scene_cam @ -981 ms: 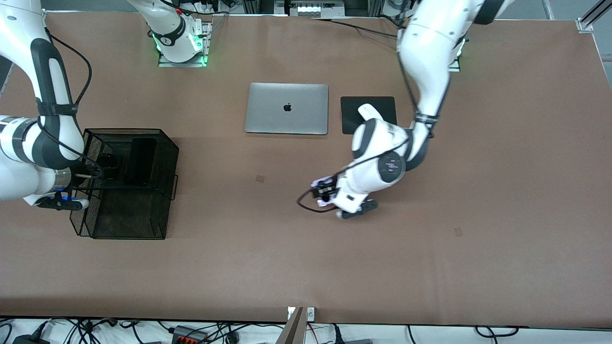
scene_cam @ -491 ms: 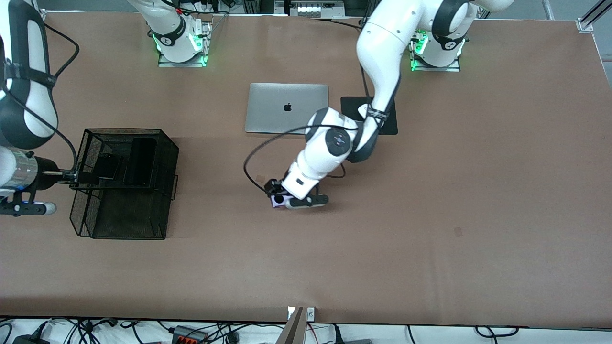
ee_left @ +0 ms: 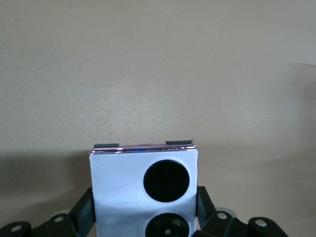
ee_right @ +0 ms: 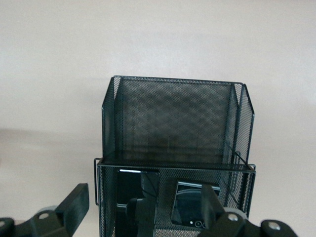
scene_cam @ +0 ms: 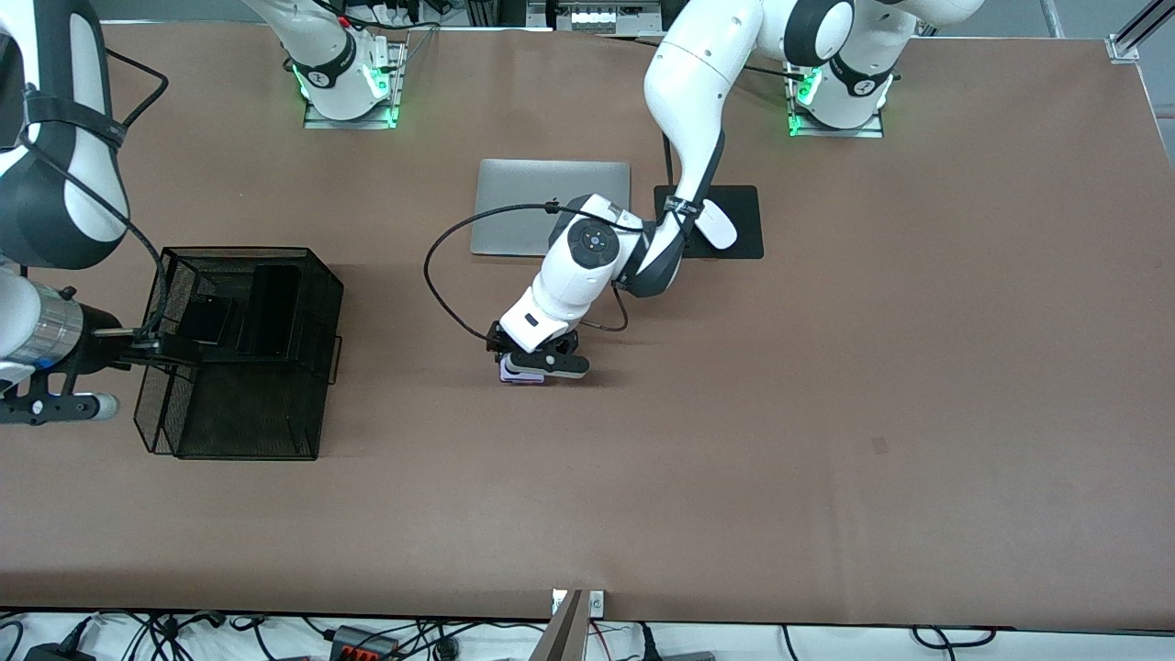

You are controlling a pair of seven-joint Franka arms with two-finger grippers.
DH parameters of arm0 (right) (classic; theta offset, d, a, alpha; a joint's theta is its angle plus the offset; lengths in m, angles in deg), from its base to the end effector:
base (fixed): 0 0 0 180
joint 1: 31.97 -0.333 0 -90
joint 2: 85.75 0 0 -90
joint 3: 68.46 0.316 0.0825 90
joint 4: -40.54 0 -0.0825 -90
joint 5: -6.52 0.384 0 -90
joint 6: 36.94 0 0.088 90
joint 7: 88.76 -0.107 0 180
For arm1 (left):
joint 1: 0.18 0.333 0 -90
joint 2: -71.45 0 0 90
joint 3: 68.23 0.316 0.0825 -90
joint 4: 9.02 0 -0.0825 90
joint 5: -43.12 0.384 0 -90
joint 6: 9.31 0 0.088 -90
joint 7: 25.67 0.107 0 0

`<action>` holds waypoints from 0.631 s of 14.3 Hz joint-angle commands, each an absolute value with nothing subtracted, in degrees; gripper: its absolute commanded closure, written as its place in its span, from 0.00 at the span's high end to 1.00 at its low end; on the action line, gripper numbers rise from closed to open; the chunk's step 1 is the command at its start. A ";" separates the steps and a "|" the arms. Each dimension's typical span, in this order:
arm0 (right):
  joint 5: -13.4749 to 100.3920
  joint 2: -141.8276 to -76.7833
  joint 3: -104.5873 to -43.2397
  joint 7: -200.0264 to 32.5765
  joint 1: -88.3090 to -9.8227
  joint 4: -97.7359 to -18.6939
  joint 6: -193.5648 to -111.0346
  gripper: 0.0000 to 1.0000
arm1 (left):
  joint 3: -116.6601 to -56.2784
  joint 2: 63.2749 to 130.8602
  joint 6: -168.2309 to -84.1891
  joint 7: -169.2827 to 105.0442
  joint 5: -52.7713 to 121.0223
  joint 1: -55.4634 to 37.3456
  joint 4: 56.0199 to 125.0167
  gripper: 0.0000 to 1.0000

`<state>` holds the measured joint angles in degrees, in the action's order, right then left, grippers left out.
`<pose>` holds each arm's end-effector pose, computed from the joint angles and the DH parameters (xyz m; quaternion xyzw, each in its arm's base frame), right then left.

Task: Place phones with both arms
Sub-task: 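Set the white flip phone mid-table with the left gripper while the right withdraws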

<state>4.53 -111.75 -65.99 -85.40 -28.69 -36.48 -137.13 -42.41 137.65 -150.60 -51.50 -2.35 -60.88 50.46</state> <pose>0.6877 -0.0183 0.4637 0.9994 0.0238 -0.0247 0.0066 0.5668 -0.5715 0.1935 0.9762 0.0246 0.0953 0.1930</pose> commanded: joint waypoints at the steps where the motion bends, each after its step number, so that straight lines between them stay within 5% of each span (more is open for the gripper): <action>1: 5.29 -111.86 -65.92 -85.33 -28.45 -36.10 -138.19 1.00 | -39.84 140.70 -150.64 -49.05 -4.08 -60.92 48.02 0.37; 4: 5.38 -112.47 -65.92 -85.33 -28.54 -36.10 -138.10 1.00 | -39.93 140.97 -151.69 -49.05 -4.08 -61.00 48.02 0.42; 5: 5.38 -112.47 -65.92 -85.33 -28.89 -36.10 -138.19 1.00 | -39.84 141.14 -151.87 -49.05 -4.08 -61.44 48.02 0.51; 7: 5.29 -112.56 -65.92 -85.24 -29.42 -36.01 -139.15 1.00 | -39.84 141.06 -153.44 -49.13 -4.08 -61.44 48.02 1.00; 9: 5.29 -113.08 -65.92 -85.33 -29.51 -36.10 -140.38 1.00 | -40.02 140.79 -153.54 -49.22 -4.08 -61.44 48.02 1.00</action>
<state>4.54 -112.45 -66.00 -85.40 -29.37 -36.52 -139.24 -40.99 139.86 -153.12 -50.48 -2.35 -61.20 49.82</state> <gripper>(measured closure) 0.000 0.031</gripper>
